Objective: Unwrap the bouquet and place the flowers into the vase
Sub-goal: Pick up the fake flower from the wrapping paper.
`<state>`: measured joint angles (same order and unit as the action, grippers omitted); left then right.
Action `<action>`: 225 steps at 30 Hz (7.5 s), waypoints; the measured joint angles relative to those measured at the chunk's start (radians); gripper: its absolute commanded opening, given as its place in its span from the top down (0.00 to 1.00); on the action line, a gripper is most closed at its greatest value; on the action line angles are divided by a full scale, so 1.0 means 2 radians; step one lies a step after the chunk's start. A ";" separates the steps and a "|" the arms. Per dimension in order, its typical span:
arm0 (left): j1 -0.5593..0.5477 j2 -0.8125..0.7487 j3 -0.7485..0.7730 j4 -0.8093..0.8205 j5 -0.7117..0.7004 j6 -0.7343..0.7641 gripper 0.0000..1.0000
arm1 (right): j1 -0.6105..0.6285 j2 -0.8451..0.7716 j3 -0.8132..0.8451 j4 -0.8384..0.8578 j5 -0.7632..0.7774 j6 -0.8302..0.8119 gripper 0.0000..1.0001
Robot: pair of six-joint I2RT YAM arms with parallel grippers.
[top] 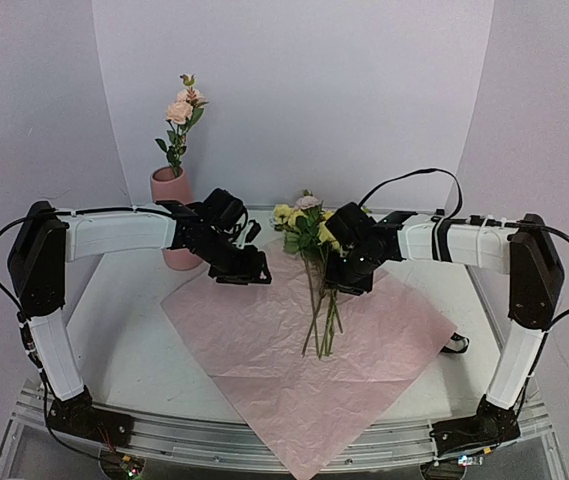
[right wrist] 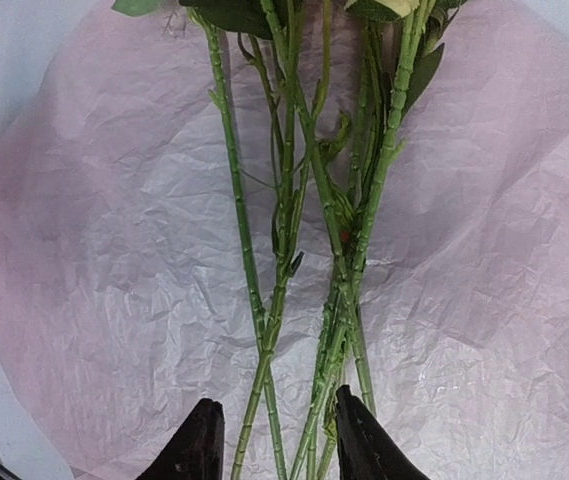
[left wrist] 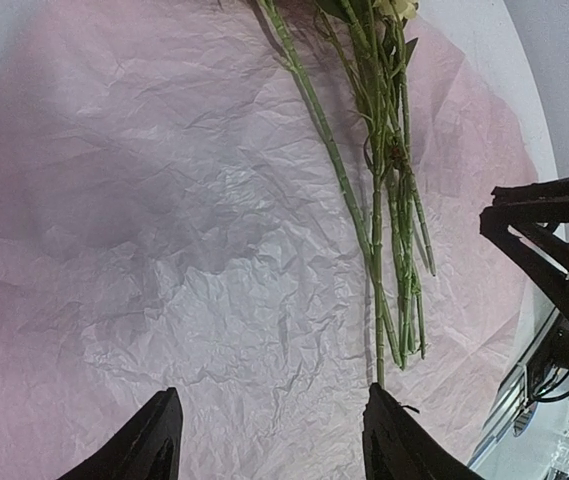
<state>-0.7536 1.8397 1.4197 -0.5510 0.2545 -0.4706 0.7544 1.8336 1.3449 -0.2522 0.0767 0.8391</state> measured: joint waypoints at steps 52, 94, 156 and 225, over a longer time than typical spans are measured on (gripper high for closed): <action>0.000 0.000 -0.008 0.000 -0.003 0.026 0.36 | -0.020 0.128 0.065 -0.025 0.031 -0.068 0.89; 0.000 0.072 0.037 0.069 0.239 -0.034 0.30 | -0.021 0.045 0.059 -0.033 -0.024 -0.021 0.96; -0.024 0.029 -0.005 0.091 0.261 -0.056 0.47 | -0.139 -0.010 0.087 -0.048 -0.025 -0.095 1.00; 0.023 0.158 0.207 0.342 0.148 -0.307 0.65 | -0.127 -0.293 -0.155 0.133 -0.304 -0.077 1.00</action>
<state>-0.7067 2.1549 1.8328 0.1322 0.5506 -1.0854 0.4999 1.2476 1.0348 0.0147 -0.5312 0.6853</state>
